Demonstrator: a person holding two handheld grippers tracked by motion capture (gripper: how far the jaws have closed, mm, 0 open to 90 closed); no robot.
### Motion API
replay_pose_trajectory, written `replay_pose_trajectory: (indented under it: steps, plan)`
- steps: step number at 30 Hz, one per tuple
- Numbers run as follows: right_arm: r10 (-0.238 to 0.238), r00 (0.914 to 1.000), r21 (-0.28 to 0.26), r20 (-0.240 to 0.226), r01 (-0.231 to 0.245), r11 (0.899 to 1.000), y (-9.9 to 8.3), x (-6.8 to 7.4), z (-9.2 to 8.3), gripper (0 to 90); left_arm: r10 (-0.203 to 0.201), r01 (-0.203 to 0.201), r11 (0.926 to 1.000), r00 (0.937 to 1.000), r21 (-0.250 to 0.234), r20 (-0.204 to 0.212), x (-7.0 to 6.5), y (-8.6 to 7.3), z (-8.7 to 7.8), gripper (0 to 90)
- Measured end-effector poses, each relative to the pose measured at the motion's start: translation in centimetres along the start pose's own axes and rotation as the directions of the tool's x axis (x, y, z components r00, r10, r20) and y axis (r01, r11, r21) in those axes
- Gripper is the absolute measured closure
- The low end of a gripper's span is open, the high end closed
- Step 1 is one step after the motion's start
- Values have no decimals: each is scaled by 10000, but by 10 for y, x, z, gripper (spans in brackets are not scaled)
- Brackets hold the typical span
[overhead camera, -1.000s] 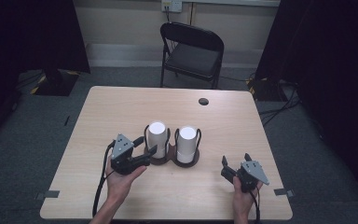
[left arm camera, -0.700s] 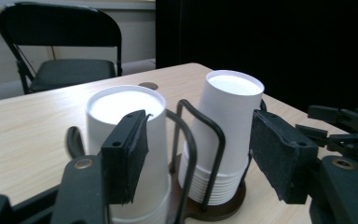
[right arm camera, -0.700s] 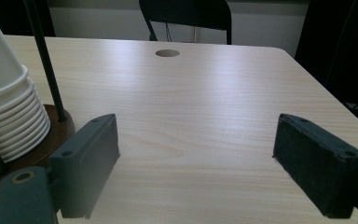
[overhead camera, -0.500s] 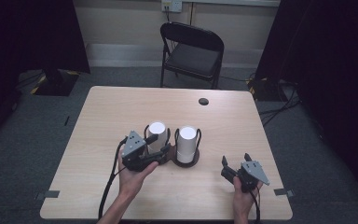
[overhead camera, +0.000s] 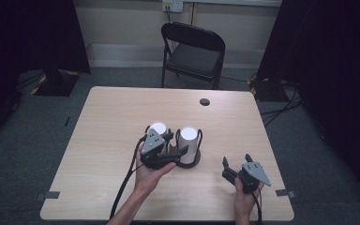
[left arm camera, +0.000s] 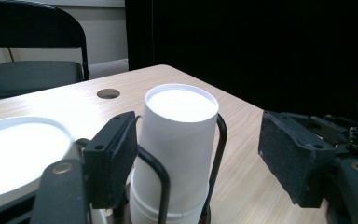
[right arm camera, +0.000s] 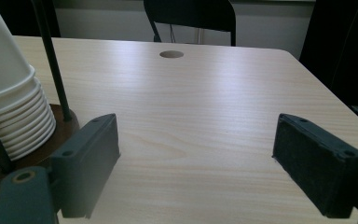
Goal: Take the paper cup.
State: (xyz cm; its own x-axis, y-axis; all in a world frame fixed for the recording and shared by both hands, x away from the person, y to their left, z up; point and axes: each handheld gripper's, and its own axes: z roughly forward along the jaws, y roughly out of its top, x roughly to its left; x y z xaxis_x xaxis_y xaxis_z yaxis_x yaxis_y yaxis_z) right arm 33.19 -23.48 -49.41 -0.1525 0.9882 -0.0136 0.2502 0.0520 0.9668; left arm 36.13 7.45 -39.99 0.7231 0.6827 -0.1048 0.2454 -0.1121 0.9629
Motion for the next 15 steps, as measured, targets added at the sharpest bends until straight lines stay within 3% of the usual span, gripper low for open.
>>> replay_pose_trajectory:
  steps: [4,6,15]
  plan:
    - [3,10000,-32,2,-3,10000,0,0,-1,140,30,-29,9999,10000,163,-60,-2,1,11,275]
    - [16,10000,-42,-49,-17,10000,0,0,-1,140,181,-177,9997,9995,173,-252,-2,5,16,269]
    - [23,10000,-5,-44,-23,10000,0,0,0,140,627,-613,9971,9976,460,-299,-3,12,32,265]
